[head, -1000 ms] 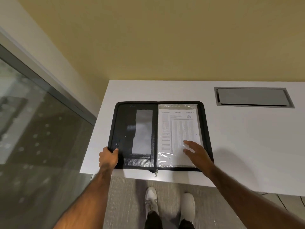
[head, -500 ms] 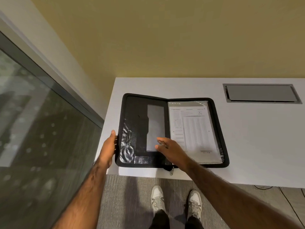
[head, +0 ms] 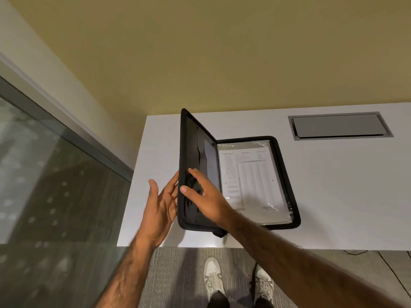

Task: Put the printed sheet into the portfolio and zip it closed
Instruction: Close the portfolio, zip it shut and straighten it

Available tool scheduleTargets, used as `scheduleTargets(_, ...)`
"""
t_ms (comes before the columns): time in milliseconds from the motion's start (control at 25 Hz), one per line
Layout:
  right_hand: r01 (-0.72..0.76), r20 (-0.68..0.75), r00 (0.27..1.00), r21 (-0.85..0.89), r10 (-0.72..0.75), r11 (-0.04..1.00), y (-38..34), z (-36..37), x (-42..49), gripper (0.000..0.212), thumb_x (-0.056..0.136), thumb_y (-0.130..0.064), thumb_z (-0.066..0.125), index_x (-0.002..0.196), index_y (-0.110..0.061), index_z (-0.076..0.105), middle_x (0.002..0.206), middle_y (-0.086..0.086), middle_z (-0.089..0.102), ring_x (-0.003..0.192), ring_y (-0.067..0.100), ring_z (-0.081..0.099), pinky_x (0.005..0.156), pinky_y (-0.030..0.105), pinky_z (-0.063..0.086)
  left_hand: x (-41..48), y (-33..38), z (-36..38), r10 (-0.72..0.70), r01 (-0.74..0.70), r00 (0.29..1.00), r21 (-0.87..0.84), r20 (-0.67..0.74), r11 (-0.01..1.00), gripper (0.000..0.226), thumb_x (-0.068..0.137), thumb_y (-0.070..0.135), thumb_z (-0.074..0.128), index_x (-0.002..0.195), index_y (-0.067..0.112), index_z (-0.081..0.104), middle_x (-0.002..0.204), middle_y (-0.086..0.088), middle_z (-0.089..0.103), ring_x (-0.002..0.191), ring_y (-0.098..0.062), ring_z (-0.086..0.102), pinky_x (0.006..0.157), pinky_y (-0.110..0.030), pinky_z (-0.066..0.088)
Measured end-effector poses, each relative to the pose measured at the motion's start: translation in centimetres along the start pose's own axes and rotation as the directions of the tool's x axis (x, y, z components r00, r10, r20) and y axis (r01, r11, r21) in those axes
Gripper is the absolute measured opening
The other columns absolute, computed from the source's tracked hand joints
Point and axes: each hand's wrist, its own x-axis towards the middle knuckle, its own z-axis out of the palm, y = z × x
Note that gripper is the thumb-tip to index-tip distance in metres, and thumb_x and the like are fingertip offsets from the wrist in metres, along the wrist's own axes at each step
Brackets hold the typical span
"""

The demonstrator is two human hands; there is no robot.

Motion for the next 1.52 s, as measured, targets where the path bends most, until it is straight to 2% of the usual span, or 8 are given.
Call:
scheduleTargets(120, 0.012, -0.069, 0.998, 0.081, -0.006, 0.997, -0.5, -2.9, -1.5, 0.066, 0.094, -0.041, 0.063, 0.153, -0.033, 0.033, 0.156, -0.013, 0.038, 0.139, -0.002, 0.036, 0.112, 0.023, 0.034, 0.7, -1.9, 4.0, -0.008, 0.008, 1.000, 0.080, 0.005, 0.997, 0.092, 0.083, 0.086, 0.032, 0.153, 0.029, 0.040, 0.157, 0.002, 0.044, 0.146, -0.019, 0.041, 0.122, -0.047, 0.026)
scheduleTargets(280, -0.007, -0.110, 0.993, 0.231, 0.033, 0.973, 0.3, -7.7, -3.6, 0.061, 0.096, -0.023, 0.064, 0.150, -0.028, 0.038, 0.132, -0.027, 0.049, 0.101, -0.033, 0.048, 0.080, -0.004, 0.040, 2.3, -6.7, 8.1, -0.087, 0.075, 0.996, 0.326, 0.021, 0.942, 0.078, 0.091, 0.080, 0.026, 0.155, 0.037, 0.032, 0.159, 0.013, 0.039, 0.147, -0.007, 0.035, 0.125, -0.045, 0.020)
scheduleTargets(440, -0.009, -0.193, 0.979, 0.255, 0.060, 0.967, 2.0, -12.9, -5.3, 0.054, 0.099, -0.017, 0.059, 0.149, -0.023, 0.042, 0.130, -0.021, 0.056, 0.108, -0.016, 0.058, 0.078, 0.004, 0.048, 4.4, -10.8, 10.8, -0.086, 0.046, 0.996, 0.621, 0.035, 0.783, 0.042, 0.097, 0.072, 0.028, 0.138, 0.072, 0.028, 0.142, 0.048, 0.037, 0.132, 0.022, 0.035, 0.110, -0.005, 0.029)
scheduleTargets(600, -0.072, -0.340, 0.931, 0.182, 0.132, 0.981, 5.4, -17.8, -6.7, 0.048, 0.100, -0.021, 0.056, 0.147, -0.026, 0.045, 0.136, -0.013, 0.055, 0.128, 0.012, 0.054, 0.074, 0.003, 0.048, 5.4, -14.9, 11.1, -0.075, 0.110, 0.994, 0.758, -0.081, 0.643, 0.068, 0.095, 0.066, 0.037, 0.153, 0.031, 0.032, 0.152, 0.007, 0.045, 0.137, -0.013, 0.046, 0.116, -0.033, 0.037)
scheduleTargets(760, -0.197, -0.448, 0.857, 0.168, 0.253, 0.966, 10.2, -21.5, -7.9, 0.049, 0.101, -0.024, 0.056, 0.148, -0.025, 0.043, 0.150, -0.004, 0.050, 0.136, 0.022, 0.049, 0.096, 0.023, 0.045, 5.8, -16.6, 11.1, -0.088, 0.148, 0.989, 0.873, -0.121, 0.464, 0.080, 0.096, 0.062, 0.048, 0.160, 0.027, 0.015, 0.165, 0.005, 0.021, 0.145, -0.020, 0.037, 0.117, -0.046, 0.037)
scheduleTargets(920, -0.319, -0.475, 0.811, 0.129, 0.340, 0.939, 14.7, -23.3, -8.5, 0.044, 0.101, -0.021, 0.054, 0.144, -0.017, 0.049, 0.148, 0.002, 0.052, 0.129, 0.023, 0.055, 0.104, 0.031, 0.046, 6.0, -17.8, 10.9, -0.064, 0.130, 0.991, 0.955, -0.117, 0.268, 0.094, 0.093, 0.049, 0.061, 0.162, 0.021, 0.004, 0.170, 0.004, -0.003, 0.152, -0.021, 0.025, 0.117, -0.041, 0.032)
scheduleTargets(1120, -0.438, -0.478, 0.784, 0.025, 0.395, 0.899, 17.7, -23.0, -9.1, 0.036, 0.098, -0.015, 0.053, 0.132, -0.008, 0.058, 0.134, 0.013, 0.062, 0.097, 0.023, 0.064, 0.094, 0.042, 0.056, 6.2, -18.7, 10.7, -0.023, 0.122, 0.993, 0.965, -0.120, 0.231, 0.094, 0.085, 0.023, 0.069, 0.161, 0.025, 0.013, 0.169, 0.007, -0.001, 0.147, -0.023, 0.036, 0.110, -0.042, 0.042)
scheduleTargets(1520, -0.440, -0.439, 0.822, -0.083, 0.363, 0.894, 18.1, -23.4, -7.9, 0.044, 0.098, -0.020, 0.055, 0.140, -0.009, 0.052, 0.143, 0.010, 0.056, 0.124, 0.032, 0.058, 0.105, 0.044, 0.050, 7.3, -18.4, 9.8, 0.040, 0.119, 0.990, 0.963, -0.132, 0.240, 0.071, 0.097, 0.016, 0.061, 0.159, 0.019, 0.026, 0.168, 0.002, 0.014, 0.150, -0.018, 0.028, 0.121, -0.035, 0.029)
